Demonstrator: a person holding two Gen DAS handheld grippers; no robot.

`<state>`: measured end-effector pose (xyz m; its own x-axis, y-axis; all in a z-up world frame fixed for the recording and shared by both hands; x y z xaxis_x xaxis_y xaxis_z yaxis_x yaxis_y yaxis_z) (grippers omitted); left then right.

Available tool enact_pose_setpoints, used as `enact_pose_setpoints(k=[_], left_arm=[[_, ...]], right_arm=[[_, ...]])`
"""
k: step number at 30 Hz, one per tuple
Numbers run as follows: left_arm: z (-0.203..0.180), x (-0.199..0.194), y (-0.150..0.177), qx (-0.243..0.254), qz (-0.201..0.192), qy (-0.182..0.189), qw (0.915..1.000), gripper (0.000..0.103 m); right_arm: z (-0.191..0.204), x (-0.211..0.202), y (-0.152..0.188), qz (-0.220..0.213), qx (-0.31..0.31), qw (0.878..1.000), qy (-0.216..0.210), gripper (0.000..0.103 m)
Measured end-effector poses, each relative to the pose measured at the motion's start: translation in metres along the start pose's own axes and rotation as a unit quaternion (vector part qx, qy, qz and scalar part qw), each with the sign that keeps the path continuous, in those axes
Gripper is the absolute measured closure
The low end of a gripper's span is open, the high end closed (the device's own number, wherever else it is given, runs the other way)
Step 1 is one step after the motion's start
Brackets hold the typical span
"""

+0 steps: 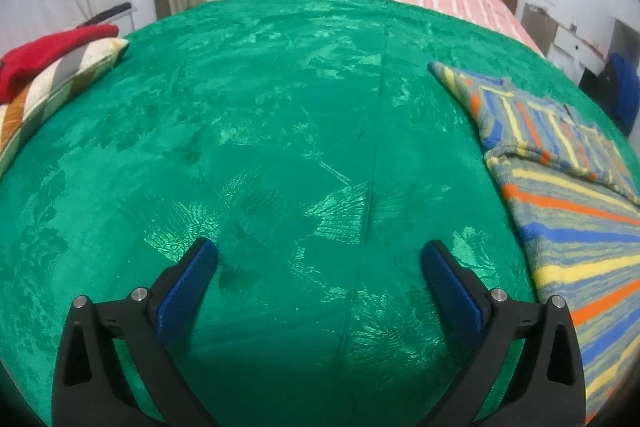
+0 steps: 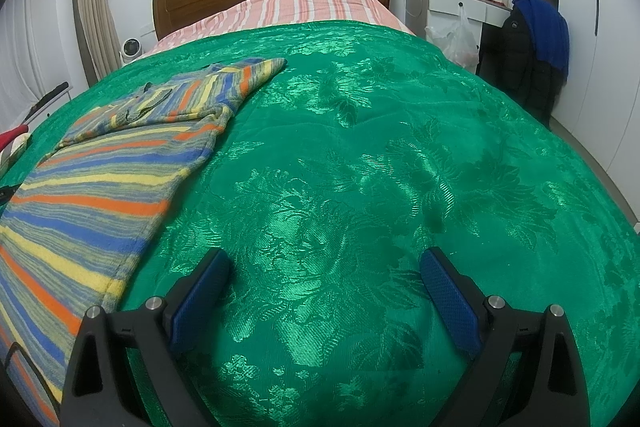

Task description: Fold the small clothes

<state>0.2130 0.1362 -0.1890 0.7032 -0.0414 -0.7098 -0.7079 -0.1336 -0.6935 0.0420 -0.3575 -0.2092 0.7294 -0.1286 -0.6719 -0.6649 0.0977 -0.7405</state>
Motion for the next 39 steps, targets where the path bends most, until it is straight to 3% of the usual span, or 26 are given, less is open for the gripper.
enact_pose_setpoints(k=[39], left_arm=[[-0.0013, 0.0042, 0.0031, 0.004, -0.009, -0.009, 0.9999, 0.0]], right_arm=[[0.002, 0.008, -0.0022, 0.01, -0.002, 1.0, 0.007, 0.007]])
Point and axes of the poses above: each gripper's, at about its wrist camera, not at the fingertips, and x roughly the way its jaws point, z to its left, y to its underside, the point moved 2 cm from there along x, roughly the way its jaws point, and after that the axes turned 7 degrees about -x, right-handed, at the moved point
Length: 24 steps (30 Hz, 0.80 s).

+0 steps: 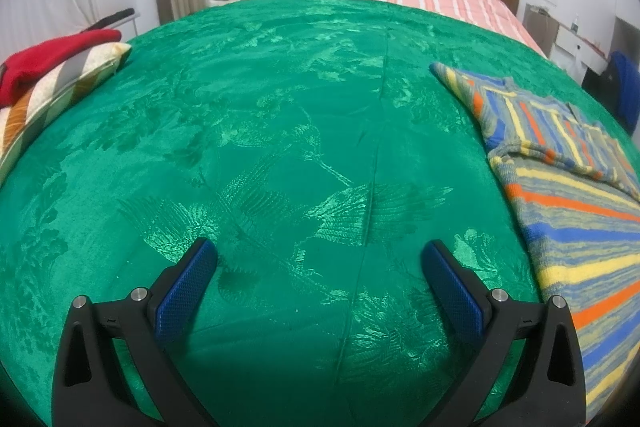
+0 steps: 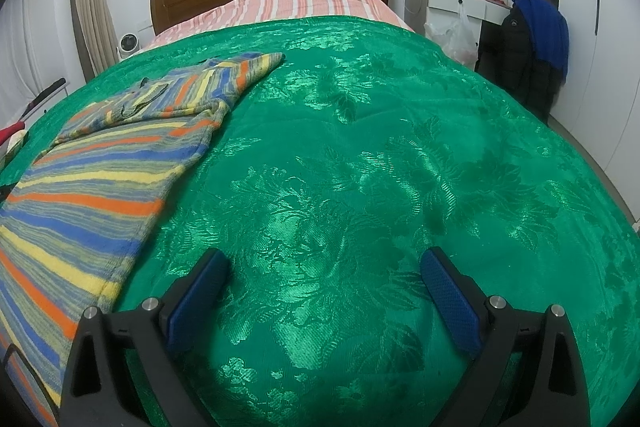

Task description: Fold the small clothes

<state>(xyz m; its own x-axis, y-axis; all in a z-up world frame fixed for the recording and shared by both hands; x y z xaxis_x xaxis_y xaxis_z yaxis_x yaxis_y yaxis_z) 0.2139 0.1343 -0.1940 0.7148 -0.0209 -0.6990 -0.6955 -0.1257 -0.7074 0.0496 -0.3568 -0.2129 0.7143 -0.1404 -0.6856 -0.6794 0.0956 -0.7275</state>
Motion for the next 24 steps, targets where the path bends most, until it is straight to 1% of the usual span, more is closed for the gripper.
enact_pose_setpoints(k=[11, 24], left_arm=[[0.0011, 0.0019, -0.0009, -0.004, -0.001, 0.007, 1.0, 0.0], [0.0016, 0.0023, -0.0007, -0.004, -0.001, 0.006, 1.0, 0.0]], right_arm=[[0.0016, 0.0011, -0.0005, 0.003, -0.001, 1.0, 0.005, 0.006], [0.0019, 0.0012, -0.0002, 0.002, -0.001, 1.0, 0.005, 0.006]])
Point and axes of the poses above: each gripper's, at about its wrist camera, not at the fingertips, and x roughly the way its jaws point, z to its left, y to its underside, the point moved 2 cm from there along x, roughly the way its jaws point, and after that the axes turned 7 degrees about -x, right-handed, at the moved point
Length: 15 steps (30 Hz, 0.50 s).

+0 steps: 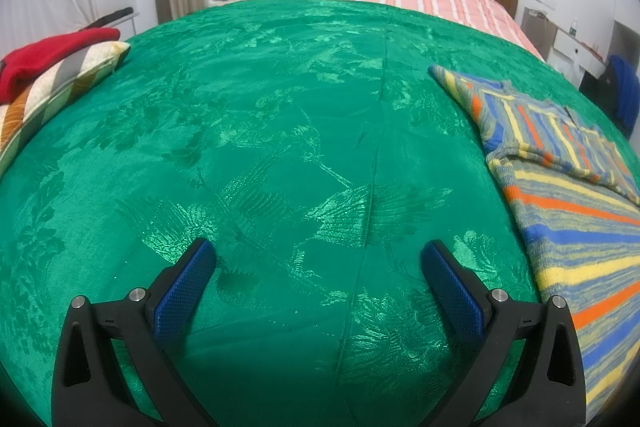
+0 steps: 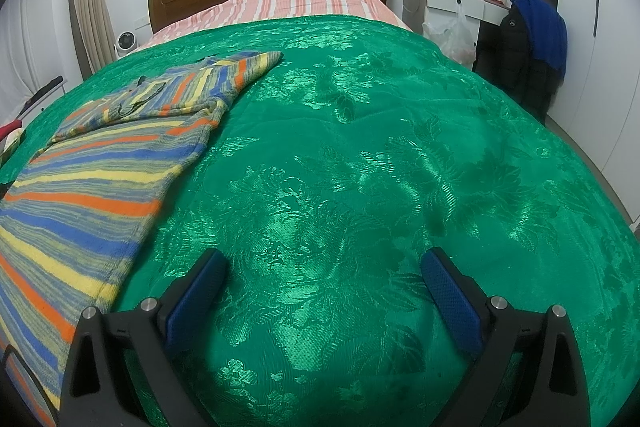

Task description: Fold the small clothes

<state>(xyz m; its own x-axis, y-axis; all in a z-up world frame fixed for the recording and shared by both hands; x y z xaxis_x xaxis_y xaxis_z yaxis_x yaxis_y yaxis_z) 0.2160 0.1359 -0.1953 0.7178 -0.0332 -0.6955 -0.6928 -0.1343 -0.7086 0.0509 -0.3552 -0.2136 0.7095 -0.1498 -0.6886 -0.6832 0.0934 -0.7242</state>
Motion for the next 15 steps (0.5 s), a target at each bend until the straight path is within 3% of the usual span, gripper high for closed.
enact_pose_setpoints(k=[9, 13, 15], left_arm=[[-0.002, -0.001, -0.001, 0.005, 0.003, -0.008, 0.9999, 0.0], [0.003, -0.009, -0.007, -0.005, 0.043, -0.008, 0.999, 0.004], [0.008, -0.031, -0.005, -0.029, 0.067, 0.041, 0.9965, 0.008]], right_arm=[[0.0, -0.001, 0.001, -0.001, 0.0, 1.0, 0.001, 0.006], [0.0, -0.003, 0.001, -0.001, 0.0, 1.0, 0.003, 0.006], [0.0, -0.006, -0.004, 0.018, -0.005, 1.0, 0.0, 0.006]])
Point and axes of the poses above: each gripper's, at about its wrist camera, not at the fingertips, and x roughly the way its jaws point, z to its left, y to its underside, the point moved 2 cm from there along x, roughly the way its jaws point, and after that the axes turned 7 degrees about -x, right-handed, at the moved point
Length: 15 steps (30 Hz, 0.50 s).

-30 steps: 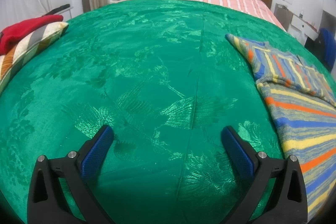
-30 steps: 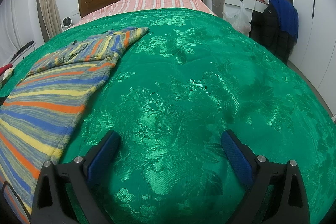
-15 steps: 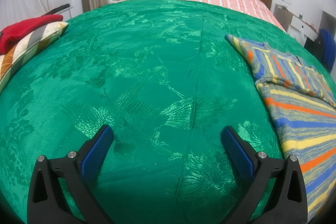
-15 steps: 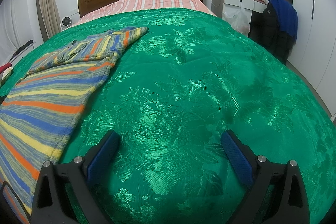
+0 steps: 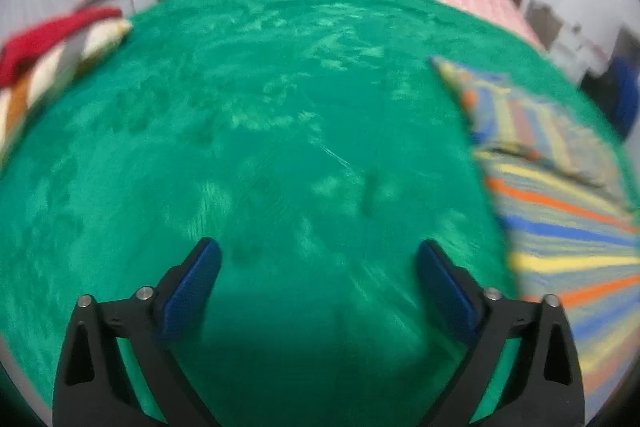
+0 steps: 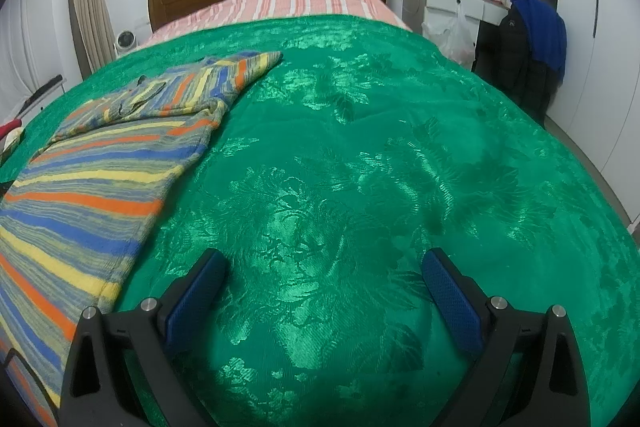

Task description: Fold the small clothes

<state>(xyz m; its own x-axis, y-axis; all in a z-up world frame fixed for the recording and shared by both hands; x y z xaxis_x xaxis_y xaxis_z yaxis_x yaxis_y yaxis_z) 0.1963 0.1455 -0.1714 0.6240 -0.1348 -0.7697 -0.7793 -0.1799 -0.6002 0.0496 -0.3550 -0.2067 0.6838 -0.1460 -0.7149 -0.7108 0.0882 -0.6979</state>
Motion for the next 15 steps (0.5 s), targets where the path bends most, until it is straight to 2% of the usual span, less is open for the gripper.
enact_pose_setpoints(k=[1, 2, 4, 5, 7, 9, 10, 12, 13, 14, 15], left_arm=[[0.0, -0.016, 0.006, -0.003, 0.015, 0.043, 0.999, 0.008], [-0.002, -0.028, 0.013, 0.002, 0.026, 0.069, 0.9973, 0.008], [-0.009, -0.051, 0.037, 0.03, 0.066, 0.102, 0.9921, 0.008], [-0.014, -0.059, 0.053, 0.047, 0.094, 0.117, 0.9876, 0.008], [-0.021, -0.07, 0.086, 0.068, 0.141, 0.144, 0.9772, 0.008], [-0.031, -0.073, 0.117, 0.095, 0.174, 0.143, 0.9697, 0.01], [-0.036, -0.073, 0.128, 0.108, 0.18, 0.14, 0.9677, 0.014], [-0.046, -0.074, 0.143, 0.135, 0.186, 0.128, 0.9649, 0.022], [-0.049, -0.075, 0.146, 0.145, 0.185, 0.122, 0.9641, 0.026], [-0.052, -0.076, 0.149, 0.154, 0.185, 0.118, 0.9632, 0.029], [-0.055, -0.076, 0.151, 0.16, 0.19, 0.118, 0.9616, 0.037]], right_arm=[[0.0, -0.005, -0.003, 0.015, -0.005, 1.0, -0.009, 0.007], [0.0, -0.013, -0.007, 0.026, -0.01, 0.999, -0.021, 0.013], [0.004, -0.045, -0.013, 0.029, -0.035, 0.996, -0.076, 0.014], [0.009, -0.066, -0.014, 0.033, -0.059, 0.991, -0.114, 0.014], [0.028, -0.101, -0.007, 0.068, -0.119, 0.972, -0.192, 0.014], [0.049, -0.125, 0.013, 0.115, -0.162, 0.95, -0.24, 0.014], [0.054, -0.128, 0.022, 0.127, -0.162, 0.948, -0.244, 0.014], [0.062, -0.12, 0.041, 0.165, -0.122, 0.942, -0.265, 0.016], [0.065, -0.109, 0.051, 0.185, -0.089, 0.938, -0.278, 0.02], [0.067, -0.101, 0.058, 0.195, -0.068, 0.937, -0.282, 0.031], [0.069, -0.093, 0.062, 0.203, -0.05, 0.936, -0.283, 0.036]])
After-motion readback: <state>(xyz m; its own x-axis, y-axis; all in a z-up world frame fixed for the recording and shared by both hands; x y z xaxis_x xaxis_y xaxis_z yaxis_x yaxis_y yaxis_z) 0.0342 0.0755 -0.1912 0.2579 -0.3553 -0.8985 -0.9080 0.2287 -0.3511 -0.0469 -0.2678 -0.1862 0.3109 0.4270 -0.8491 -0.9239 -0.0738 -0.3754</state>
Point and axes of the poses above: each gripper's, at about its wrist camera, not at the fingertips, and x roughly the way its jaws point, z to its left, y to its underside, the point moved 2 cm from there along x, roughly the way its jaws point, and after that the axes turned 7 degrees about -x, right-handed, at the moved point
